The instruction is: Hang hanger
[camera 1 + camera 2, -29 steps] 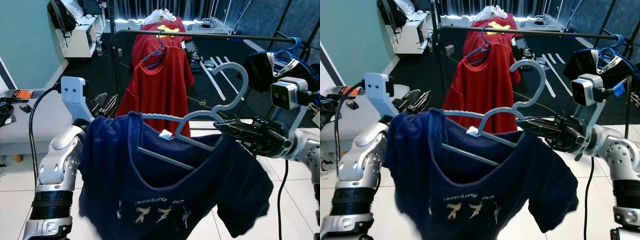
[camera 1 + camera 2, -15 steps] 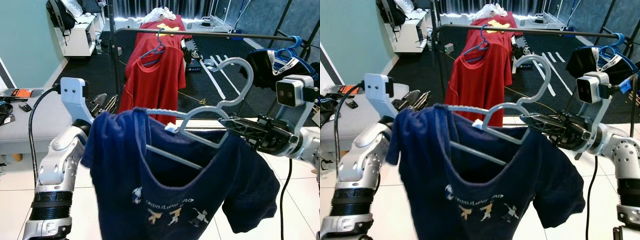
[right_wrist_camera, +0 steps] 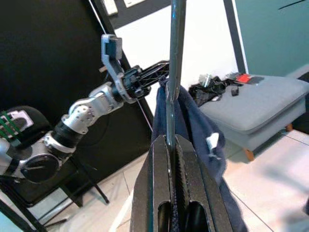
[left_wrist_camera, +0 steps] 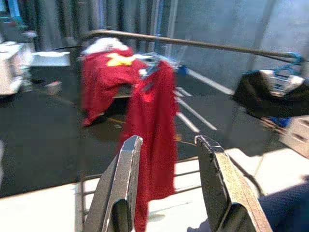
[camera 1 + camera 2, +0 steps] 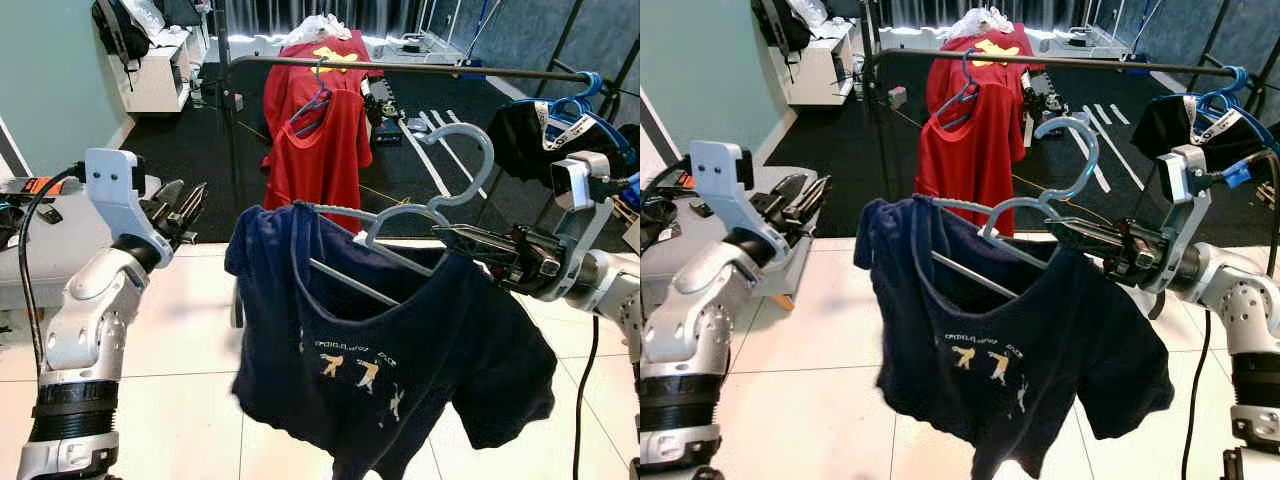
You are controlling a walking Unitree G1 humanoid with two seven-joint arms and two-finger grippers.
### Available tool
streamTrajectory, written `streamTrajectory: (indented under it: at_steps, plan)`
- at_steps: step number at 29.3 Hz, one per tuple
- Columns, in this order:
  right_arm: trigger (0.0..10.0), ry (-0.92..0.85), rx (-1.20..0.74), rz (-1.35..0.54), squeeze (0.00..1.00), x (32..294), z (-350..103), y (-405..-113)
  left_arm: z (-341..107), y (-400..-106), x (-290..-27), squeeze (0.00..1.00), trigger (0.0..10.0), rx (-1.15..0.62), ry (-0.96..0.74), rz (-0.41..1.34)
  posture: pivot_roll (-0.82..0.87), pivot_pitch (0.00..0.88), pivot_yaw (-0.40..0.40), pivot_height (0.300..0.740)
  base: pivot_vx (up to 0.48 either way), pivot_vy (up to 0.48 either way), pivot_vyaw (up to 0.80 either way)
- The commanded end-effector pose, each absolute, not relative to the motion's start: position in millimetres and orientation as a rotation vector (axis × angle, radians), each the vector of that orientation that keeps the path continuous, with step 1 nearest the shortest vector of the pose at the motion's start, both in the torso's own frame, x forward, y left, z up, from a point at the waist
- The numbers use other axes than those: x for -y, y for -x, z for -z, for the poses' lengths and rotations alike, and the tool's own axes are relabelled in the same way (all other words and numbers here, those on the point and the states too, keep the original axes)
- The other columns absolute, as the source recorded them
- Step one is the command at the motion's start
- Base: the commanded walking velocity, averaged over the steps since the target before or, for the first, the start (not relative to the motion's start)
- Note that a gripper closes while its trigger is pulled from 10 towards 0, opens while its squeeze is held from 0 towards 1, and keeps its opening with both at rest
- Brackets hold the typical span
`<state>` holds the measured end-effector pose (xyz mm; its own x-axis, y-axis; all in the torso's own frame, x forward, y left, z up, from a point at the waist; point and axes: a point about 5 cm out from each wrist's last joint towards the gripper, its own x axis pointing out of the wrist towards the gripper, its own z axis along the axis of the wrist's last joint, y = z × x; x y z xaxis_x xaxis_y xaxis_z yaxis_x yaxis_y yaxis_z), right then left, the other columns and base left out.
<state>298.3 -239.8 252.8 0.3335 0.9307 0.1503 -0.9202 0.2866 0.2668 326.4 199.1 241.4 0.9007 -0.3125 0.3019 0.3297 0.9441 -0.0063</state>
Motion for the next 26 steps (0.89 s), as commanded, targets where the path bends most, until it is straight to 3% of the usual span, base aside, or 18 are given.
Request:
streamTrajectory:
  at_steps: [1,3,6,9,19,26]
  plan:
    - [0.0,-0.303,-0.016,-1.245,0.0,237.9,-258.2,-299.6,-241.5,-324.4,-195.2,0.0,10.0,0.291,0.039,0.374,-0.03,0.05,-0.031,0.74,0.0,0.0,0.0]
    - [0.0,-0.277,-0.024,-1.226,0.0,237.6,-255.8,-301.6,-240.1,-322.6,-185.1,0.0,10.0,0.284,0.021,0.43,-0.03,0.051,-0.03,0.74,0.0,0.0,0.0]
    - [0.0,-0.212,-0.027,-1.153,0.0,237.3,-252.2,-310.9,-236.2,-309.2,-151.9,0.0,10.0,0.249,-0.046,0.671,-0.03,0.05,-0.032,0.74,0.0,0.0,0.0]
    - [0.0,-0.213,-0.014,-1.147,0.0,237.0,-253.7,-312.6,-237.4,-305.9,-143.6,0.0,10.0,0.244,-0.029,0.72,-0.03,0.049,-0.033,0.74,0.0,0.0,0.0]
    - [0.0,-0.217,0.008,-1.153,0.0,231.6,-256.2,-314.3,-237.3,-314.8,-134.9,0.0,10.0,0.242,-0.006,0.662,-0.02,0.053,-0.031,0.74,0.0,0.0,0.0]
    - [0.0,-0.21,0.025,-1.16,0.0,224.7,-257.3,-315.7,-237.8,-337.5,-131.6,0.0,10.0,0.222,-0.093,0.436,-0.03,0.063,-0.025,0.74,0.0,0.0,0.0]
